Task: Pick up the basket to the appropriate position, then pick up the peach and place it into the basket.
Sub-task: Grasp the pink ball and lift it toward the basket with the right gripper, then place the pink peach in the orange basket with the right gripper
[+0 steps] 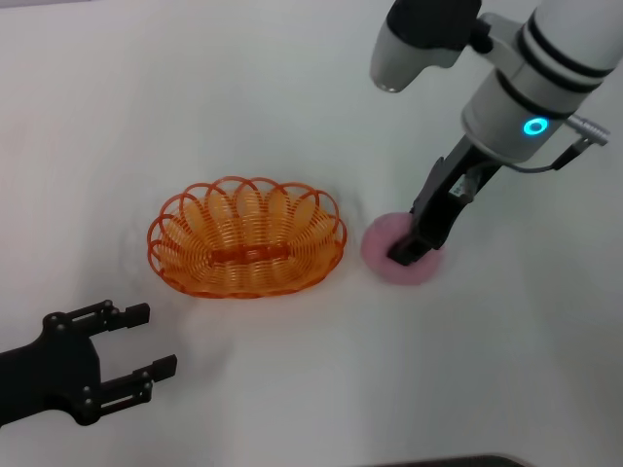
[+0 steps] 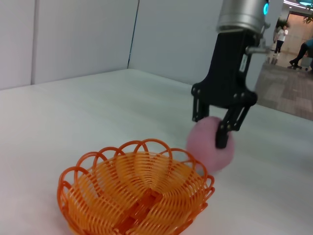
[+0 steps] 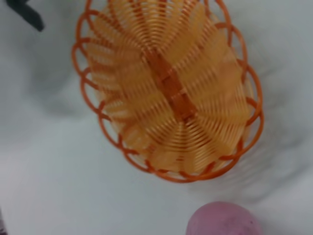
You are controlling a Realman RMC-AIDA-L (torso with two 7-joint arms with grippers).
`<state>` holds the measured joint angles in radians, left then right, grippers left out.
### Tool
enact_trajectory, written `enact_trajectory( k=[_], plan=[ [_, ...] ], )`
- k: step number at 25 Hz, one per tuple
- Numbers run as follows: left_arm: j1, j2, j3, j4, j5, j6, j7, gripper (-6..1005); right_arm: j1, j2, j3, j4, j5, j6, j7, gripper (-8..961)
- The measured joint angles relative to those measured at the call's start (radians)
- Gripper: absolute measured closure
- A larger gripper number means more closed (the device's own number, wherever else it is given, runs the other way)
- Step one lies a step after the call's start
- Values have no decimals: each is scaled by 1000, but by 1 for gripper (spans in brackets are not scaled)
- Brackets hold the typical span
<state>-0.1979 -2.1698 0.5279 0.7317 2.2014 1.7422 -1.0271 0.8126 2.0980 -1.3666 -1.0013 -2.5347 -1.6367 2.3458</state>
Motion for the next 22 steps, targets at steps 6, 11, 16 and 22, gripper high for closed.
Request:
enact_trajectory(
  k=[6, 11, 16, 22],
  plan=[
    [0, 1, 0, 0, 0, 1, -1, 304, -7, -4, 100, -77, 4, -111, -58, 604],
    [3, 1, -10, 13, 0, 17, -2, 304, -9, -7, 193, -98, 123, -161, -132, 660],
    [2, 2, -23, 14, 0, 29, -2, 304, -14, -7, 204, -76, 238, -89, -162, 700],
    [0, 3, -23, 15, -2, 29, -2, 304, -21, -1, 142, 9, 373, 95, -192, 747]
  ],
)
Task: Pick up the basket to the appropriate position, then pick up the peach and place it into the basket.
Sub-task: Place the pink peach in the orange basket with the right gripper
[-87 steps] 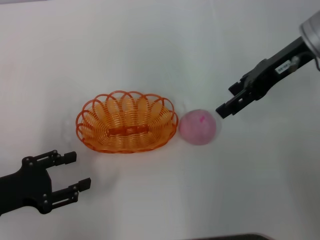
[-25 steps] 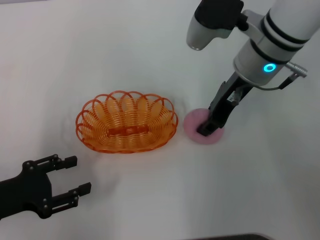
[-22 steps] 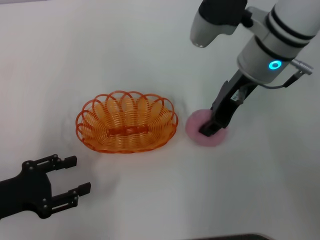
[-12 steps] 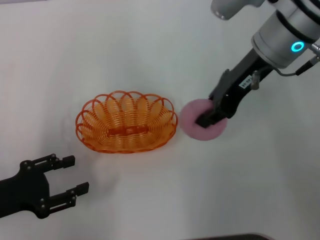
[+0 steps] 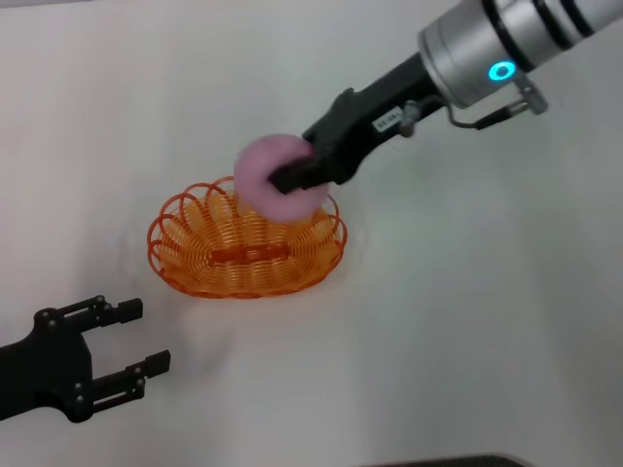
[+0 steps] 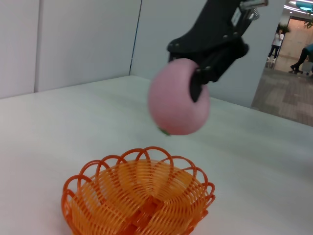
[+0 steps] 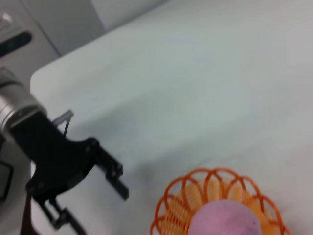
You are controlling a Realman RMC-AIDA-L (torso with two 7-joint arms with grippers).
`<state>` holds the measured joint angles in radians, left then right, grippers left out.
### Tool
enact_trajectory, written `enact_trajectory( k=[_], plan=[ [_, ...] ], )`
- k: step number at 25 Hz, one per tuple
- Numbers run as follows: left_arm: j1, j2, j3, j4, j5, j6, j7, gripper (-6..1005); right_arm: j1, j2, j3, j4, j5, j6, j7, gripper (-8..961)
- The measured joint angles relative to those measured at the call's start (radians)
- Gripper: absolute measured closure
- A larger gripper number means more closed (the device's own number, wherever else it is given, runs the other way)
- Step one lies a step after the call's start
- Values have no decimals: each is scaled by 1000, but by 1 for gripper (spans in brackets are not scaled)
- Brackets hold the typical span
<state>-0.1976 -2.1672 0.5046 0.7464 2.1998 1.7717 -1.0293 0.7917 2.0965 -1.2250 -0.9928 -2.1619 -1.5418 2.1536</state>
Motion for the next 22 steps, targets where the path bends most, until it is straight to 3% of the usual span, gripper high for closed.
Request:
enact_trajectory(
  k=[5, 14, 22],
  plan=[
    [-4, 0, 0, 2, -1, 1, 0, 303, 1, 0, -68, 56, 17, 104, -16, 736],
    [-5, 0, 0, 2, -6, -1, 0, 304, -2, 2, -145, 98, 25, 139, -31, 716],
    [-2, 0, -5, 2, -6, 0, 0, 303, -46, -1, -135, 97, 116, 153, -97, 309]
  ],
)
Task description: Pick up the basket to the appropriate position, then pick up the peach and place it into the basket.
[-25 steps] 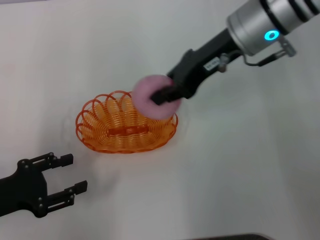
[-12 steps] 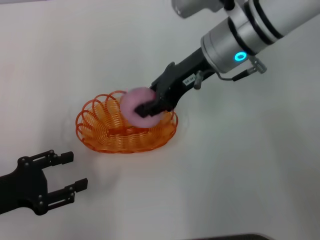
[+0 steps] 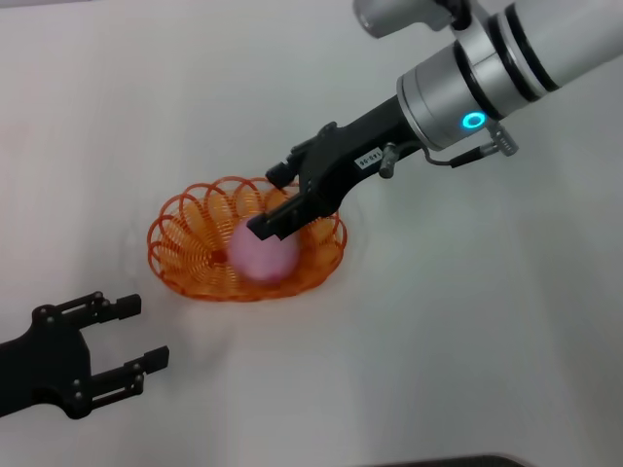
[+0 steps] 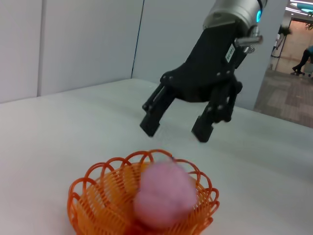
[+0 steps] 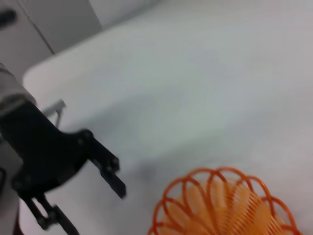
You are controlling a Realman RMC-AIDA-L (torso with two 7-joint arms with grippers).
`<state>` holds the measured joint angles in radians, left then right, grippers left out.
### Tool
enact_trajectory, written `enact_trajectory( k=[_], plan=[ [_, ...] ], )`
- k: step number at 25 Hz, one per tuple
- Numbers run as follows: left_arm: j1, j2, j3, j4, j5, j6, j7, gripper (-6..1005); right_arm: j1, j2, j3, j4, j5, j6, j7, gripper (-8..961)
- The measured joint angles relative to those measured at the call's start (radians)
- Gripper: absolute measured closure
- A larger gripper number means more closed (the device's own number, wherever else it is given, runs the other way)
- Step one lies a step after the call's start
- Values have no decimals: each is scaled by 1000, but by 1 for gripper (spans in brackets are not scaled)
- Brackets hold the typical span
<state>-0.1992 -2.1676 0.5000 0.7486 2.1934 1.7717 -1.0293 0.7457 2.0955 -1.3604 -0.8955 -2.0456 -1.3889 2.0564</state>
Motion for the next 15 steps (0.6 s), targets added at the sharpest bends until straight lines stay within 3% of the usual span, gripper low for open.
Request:
enact_trajectory(
  k=[8, 15],
  plan=[
    [0, 0, -20, -5, 0, 2, 1, 304, -58, -5, 42, -3, 65, -11, -76, 26],
    [-5, 0, -23, -11, 0, 2, 3, 306, -195, -8, 138, 2, 91, -107, -295, 26]
  ],
)
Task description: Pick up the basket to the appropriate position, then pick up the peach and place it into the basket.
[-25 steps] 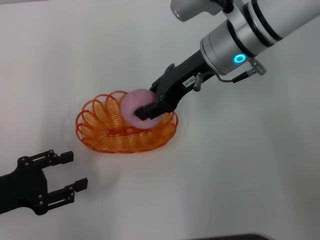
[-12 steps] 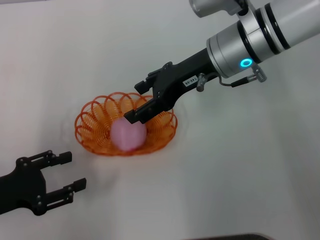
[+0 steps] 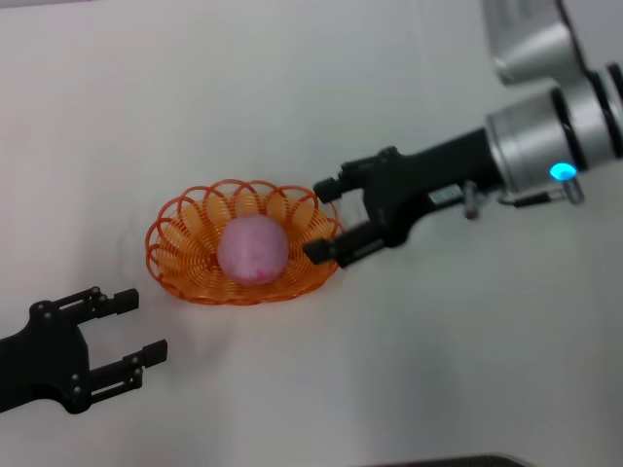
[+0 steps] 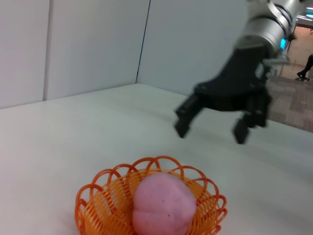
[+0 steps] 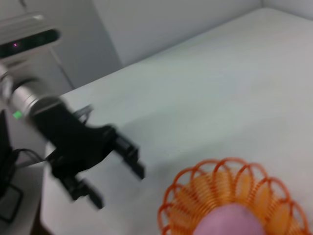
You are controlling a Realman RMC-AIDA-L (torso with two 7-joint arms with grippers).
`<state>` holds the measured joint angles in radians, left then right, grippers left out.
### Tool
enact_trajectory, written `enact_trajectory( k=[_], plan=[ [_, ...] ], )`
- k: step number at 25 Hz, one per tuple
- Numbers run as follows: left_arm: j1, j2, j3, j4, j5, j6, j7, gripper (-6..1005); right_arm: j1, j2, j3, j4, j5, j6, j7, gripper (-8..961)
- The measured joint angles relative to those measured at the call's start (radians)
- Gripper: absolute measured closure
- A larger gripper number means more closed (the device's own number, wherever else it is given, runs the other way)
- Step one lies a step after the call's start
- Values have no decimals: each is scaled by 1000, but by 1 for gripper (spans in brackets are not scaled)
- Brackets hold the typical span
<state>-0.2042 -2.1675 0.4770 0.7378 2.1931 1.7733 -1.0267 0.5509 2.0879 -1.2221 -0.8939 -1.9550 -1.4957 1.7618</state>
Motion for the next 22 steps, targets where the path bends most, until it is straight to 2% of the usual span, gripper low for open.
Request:
enact_trajectory(
  k=[6, 10, 16, 22],
  plan=[
    [2, 0, -3, -1, -2, -8, 4, 307, -146, 0, 83, 37, 58, -112, -250, 26],
    [3, 0, -3, -8, -2, -16, 5, 308, -210, 0, 150, 93, 59, -138, -393, 25],
    [0, 0, -3, -14, -1, -17, 5, 308, -247, -5, 209, 187, 41, -135, -562, 25],
    [4, 0, 1, -16, 6, -16, 5, 308, -260, -5, 300, 230, -12, -116, -650, 25]
  ],
)
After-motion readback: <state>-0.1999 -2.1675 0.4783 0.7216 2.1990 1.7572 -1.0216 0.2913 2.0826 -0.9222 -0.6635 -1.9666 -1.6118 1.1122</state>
